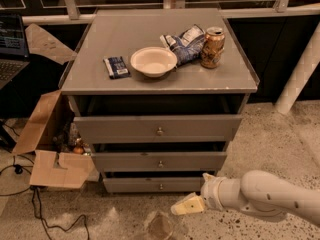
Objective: Open bottom drawer
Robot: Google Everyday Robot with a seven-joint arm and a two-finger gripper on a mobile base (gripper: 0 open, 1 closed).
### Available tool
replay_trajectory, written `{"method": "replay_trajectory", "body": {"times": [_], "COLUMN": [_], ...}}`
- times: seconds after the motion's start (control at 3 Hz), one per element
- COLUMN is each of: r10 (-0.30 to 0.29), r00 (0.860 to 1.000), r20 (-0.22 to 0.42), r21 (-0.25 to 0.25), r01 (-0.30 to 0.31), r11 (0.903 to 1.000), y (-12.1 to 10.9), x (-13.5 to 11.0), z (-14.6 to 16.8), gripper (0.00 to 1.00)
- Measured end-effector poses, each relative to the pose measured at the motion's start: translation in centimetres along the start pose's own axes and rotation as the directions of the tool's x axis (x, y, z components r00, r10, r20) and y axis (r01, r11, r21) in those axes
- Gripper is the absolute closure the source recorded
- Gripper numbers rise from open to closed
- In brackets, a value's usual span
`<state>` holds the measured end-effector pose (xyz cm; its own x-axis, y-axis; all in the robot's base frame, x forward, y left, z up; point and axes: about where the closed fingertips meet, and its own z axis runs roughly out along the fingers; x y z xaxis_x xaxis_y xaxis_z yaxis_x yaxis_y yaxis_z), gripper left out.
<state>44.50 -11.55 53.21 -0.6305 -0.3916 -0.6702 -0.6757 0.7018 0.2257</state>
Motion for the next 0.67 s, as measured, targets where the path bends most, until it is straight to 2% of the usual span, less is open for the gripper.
{"method": "replay_trajectory", "body": {"times": [0.33, 0.67], "r10": [-0.004, 0.004], "r00": [1.000, 1.000], "r20": [0.000, 0.000], "r21": [0.006, -0.001], "r01": [0.004, -0.004], "r11": [1.0000, 1.0000], "y": [-2.62, -2.62], "x": [0.60, 0.85], "z": [3.61, 4.11], "gripper": [0.00, 0.20]}}
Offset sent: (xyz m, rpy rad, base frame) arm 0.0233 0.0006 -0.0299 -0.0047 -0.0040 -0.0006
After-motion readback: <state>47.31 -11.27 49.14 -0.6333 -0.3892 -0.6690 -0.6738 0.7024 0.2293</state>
